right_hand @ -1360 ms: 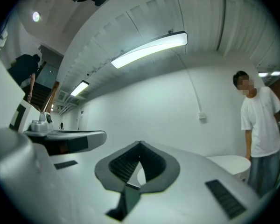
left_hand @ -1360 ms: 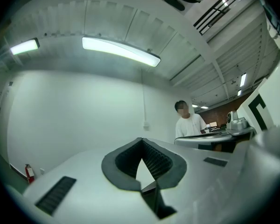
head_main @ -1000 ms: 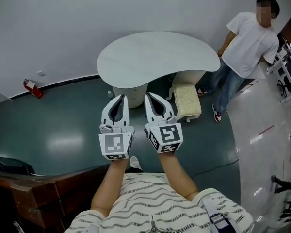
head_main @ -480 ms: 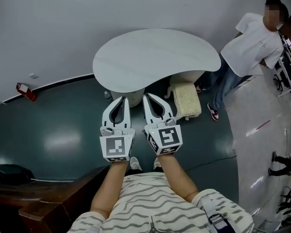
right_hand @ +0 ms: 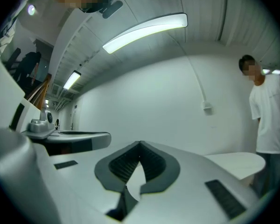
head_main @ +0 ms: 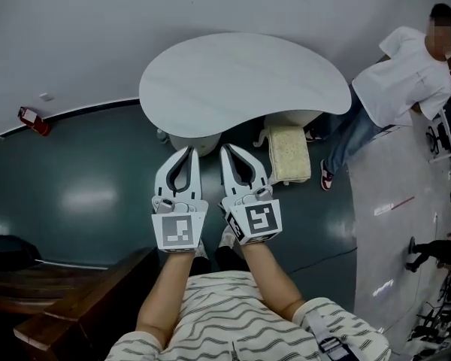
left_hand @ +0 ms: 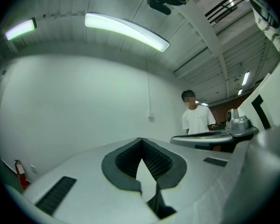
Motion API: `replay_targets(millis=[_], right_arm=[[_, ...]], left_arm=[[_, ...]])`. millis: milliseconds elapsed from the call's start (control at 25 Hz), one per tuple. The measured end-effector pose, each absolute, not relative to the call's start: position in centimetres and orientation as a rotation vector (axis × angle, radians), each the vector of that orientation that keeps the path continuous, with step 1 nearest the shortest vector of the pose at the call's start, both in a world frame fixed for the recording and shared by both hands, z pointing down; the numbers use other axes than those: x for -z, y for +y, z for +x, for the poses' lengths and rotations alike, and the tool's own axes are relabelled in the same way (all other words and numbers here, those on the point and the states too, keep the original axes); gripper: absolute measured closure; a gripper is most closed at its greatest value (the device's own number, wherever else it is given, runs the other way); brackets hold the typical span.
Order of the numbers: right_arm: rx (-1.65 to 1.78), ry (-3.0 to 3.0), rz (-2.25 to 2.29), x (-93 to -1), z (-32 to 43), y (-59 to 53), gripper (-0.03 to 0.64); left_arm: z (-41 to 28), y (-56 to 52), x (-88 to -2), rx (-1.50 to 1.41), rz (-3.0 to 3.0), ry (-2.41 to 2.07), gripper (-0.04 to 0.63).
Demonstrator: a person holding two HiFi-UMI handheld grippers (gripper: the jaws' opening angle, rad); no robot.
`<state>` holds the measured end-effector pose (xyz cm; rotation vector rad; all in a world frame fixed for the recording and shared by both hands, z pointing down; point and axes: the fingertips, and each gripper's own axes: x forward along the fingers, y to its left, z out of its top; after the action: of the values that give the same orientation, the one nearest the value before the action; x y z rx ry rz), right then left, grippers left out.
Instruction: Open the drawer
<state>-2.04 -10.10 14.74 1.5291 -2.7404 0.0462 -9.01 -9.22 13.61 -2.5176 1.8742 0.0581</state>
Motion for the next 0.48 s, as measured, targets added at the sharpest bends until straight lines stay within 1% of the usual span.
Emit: replay_targets(millis=[480], right_arm=[[-0.069,-2.778,1.437,-20.6,0.1,-13.9,0.603]], left_arm=[[-6.3,-12.3,-20.3,0.006,-2.460,1.989,0.595]])
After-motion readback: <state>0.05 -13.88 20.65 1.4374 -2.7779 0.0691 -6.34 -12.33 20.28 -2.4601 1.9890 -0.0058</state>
